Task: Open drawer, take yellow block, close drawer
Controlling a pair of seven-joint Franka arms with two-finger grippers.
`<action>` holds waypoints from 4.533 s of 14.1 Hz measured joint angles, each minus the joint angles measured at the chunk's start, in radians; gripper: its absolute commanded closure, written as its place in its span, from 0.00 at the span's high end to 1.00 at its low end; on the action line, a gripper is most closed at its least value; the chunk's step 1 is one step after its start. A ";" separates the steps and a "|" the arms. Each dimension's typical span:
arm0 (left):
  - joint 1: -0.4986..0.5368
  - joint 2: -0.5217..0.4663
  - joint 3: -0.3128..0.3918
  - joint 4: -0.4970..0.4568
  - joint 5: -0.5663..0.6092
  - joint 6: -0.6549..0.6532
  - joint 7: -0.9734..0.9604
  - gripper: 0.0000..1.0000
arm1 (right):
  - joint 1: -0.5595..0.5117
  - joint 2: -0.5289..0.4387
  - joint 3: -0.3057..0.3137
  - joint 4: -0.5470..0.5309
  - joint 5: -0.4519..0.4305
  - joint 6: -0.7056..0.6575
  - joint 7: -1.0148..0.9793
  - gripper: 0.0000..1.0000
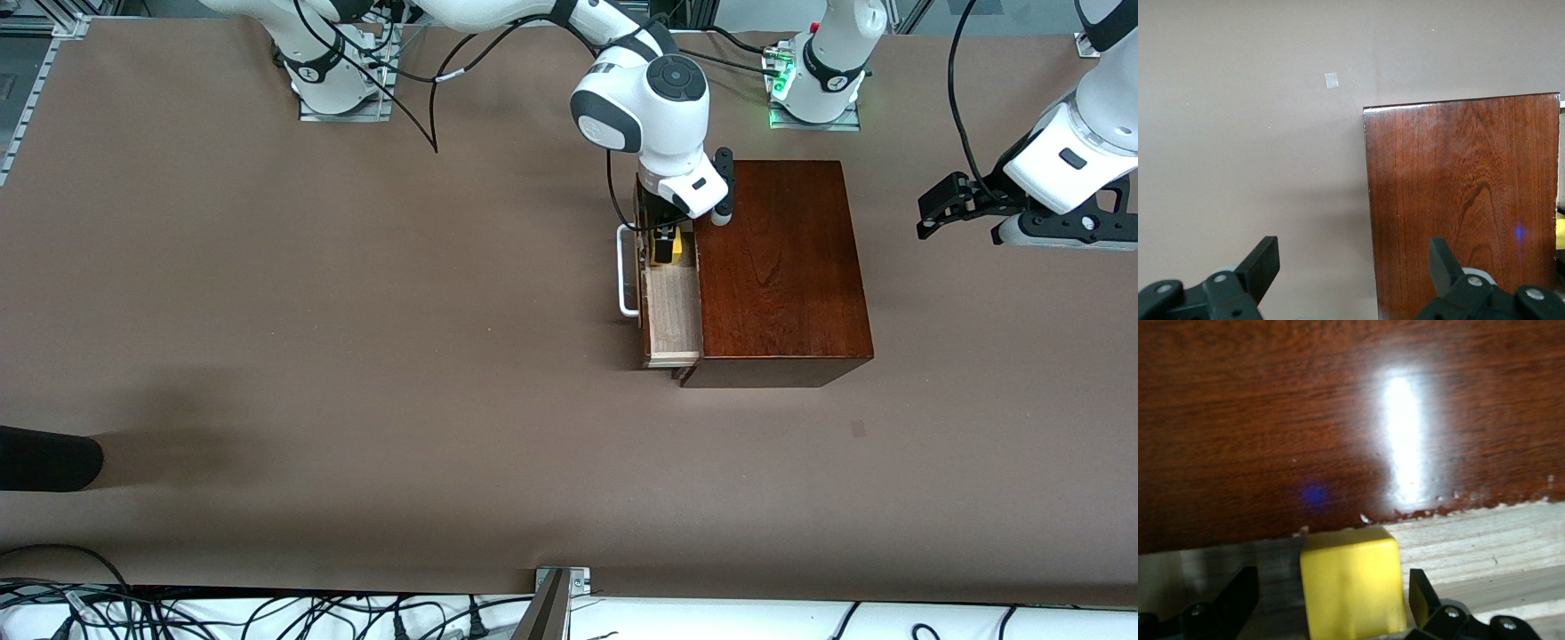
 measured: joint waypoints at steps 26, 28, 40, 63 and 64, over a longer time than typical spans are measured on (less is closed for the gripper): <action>-0.048 0.128 -0.220 0.012 -0.164 -0.060 0.509 1.00 | -0.621 -0.506 -0.039 -0.185 0.174 -0.442 0.016 0.00; -0.067 0.195 -0.303 0.052 -0.223 -0.058 0.518 1.00 | -0.716 -0.559 -0.038 -0.337 0.183 -0.421 0.060 0.00; -0.411 0.649 -0.367 0.319 0.012 0.207 0.768 1.00 | -0.904 -0.569 -0.037 -1.079 0.165 0.284 0.319 0.00; -0.327 0.675 -0.326 0.336 0.205 -0.088 0.799 1.00 | -0.948 -0.836 -0.026 -0.781 0.100 -0.158 0.363 1.00; -0.310 0.645 -0.321 0.351 0.220 -0.107 0.798 1.00 | -0.948 -0.843 -0.026 -0.729 0.100 -0.241 0.361 1.00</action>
